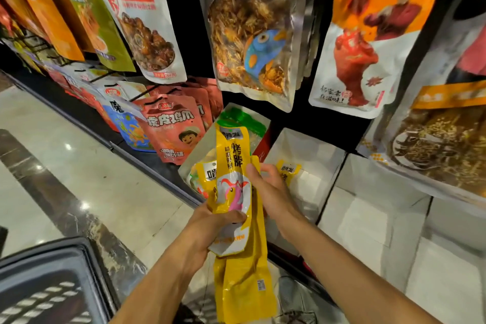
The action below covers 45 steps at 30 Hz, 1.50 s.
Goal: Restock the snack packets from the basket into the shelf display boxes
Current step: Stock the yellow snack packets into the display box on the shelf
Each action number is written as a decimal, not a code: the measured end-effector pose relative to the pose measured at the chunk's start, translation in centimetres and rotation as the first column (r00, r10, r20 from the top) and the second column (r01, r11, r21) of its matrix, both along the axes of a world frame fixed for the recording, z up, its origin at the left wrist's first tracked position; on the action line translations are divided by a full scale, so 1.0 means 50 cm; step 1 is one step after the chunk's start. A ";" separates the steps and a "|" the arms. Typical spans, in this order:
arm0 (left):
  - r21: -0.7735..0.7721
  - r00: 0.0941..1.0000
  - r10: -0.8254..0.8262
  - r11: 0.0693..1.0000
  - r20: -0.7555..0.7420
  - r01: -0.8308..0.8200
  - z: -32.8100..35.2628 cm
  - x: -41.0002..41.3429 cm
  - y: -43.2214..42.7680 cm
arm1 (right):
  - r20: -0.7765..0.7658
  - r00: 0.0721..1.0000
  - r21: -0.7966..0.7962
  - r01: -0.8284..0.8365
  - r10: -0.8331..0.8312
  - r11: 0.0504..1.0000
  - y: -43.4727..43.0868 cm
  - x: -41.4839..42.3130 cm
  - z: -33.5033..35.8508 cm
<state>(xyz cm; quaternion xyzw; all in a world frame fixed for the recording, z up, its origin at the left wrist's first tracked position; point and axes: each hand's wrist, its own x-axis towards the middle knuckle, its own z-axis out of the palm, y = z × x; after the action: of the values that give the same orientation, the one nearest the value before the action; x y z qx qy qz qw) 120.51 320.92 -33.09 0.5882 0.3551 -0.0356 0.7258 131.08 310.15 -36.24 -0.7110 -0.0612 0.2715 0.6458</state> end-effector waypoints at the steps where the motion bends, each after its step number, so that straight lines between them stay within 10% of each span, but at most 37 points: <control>1: -0.005 1.000 0.013 1.000 0.014 -0.012 0.001 -0.001 -0.002 | -0.035 0.999 0.005 -0.031 0.031 1.000 -0.001 -0.010 0.012; 14: 0.053 0.995 0.084 0.995 -0.050 -0.081 -0.021 -0.032 -0.006 | -0.241 0.933 -0.065 0.259 -0.267 0.964 -0.146 -0.004 -0.020; 21: 0.072 0.979 0.203 0.977 -0.032 -0.200 0.009 0.034 0.037 | 0.047 0.942 -0.318 0.329 -0.332 0.889 -0.169 0.122 -0.059; 25: 0.102 0.990 0.142 0.984 0.021 -0.144 0.005 0.073 0.019 | 0.350 0.910 -0.591 0.398 -0.222 0.702 -0.136 0.195 -0.074; 34: 0.098 0.983 0.183 0.978 0.009 -0.183 -0.049 0.079 0.034 | 0.205 0.965 -0.729 0.040 0.162 0.683 -0.047 0.125 -0.188; 45: 0.131 0.990 0.137 0.983 -0.043 -0.130 -0.045 0.071 0.021 | 0.140 0.987 -0.777 0.064 0.073 0.626 -0.046 0.112 -0.241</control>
<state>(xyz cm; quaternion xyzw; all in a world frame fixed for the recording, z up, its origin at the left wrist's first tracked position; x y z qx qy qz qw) 124.05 321.98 -35.35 0.6071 0.4140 0.0209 0.6779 136.66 307.84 -48.31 -0.9393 0.0098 0.2156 0.2669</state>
